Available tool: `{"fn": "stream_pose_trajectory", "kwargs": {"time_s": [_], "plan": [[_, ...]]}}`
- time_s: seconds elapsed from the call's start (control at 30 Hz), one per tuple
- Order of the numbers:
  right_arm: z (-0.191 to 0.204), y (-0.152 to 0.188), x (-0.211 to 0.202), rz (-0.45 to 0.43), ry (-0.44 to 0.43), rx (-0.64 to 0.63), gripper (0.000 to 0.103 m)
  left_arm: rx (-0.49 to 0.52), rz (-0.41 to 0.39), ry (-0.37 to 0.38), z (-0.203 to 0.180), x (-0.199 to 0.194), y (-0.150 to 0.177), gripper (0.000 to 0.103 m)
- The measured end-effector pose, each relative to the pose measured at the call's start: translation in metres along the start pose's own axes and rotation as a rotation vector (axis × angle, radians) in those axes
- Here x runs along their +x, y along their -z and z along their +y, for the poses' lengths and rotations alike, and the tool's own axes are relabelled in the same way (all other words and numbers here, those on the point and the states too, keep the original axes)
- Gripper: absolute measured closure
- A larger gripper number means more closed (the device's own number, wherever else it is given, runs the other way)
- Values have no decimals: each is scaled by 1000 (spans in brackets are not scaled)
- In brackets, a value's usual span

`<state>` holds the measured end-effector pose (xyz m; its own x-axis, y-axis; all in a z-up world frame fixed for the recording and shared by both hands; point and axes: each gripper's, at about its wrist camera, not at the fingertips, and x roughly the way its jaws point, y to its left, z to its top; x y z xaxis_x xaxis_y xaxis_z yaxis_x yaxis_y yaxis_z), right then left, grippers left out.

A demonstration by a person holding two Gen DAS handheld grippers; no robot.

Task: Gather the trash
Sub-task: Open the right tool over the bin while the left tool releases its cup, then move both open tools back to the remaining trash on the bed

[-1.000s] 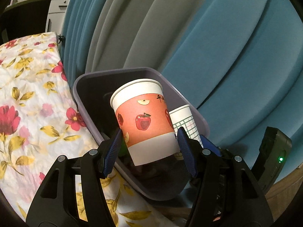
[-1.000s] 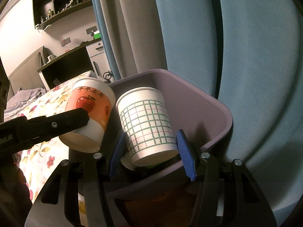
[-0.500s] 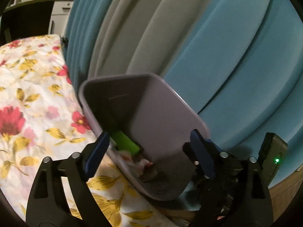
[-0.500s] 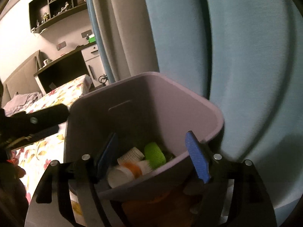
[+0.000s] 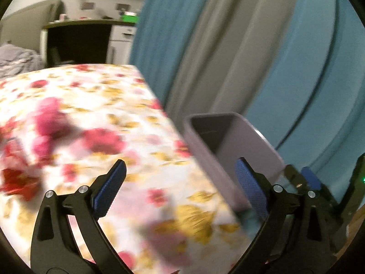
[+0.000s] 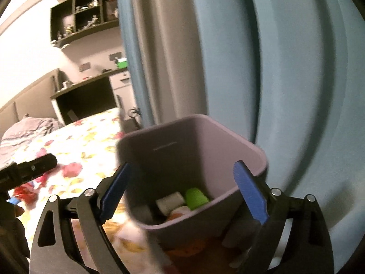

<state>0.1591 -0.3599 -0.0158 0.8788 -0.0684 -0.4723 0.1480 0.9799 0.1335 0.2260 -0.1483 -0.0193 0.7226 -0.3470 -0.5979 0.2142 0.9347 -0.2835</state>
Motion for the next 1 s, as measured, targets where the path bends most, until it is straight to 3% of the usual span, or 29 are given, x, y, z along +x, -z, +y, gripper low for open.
{"fn": "stream_pose_trajectory", "kwargs": {"time_s": [0.23, 0.47, 0.7, 1.0], "plan": [[61, 5, -14, -3, -116, -65, 14, -44, -59, -192, 72, -57, 18, 8], [161, 29, -16, 57, -290, -183, 14, -128, -110, -378, 158, -120, 43, 8], [258, 56, -14, 113, -408, -311, 14, -209, -139, -442, 221, -166, 60, 8], [331, 74, 20, 195, -454, -343, 15, -241, -156, -474, 260, -190, 64, 8]]}}
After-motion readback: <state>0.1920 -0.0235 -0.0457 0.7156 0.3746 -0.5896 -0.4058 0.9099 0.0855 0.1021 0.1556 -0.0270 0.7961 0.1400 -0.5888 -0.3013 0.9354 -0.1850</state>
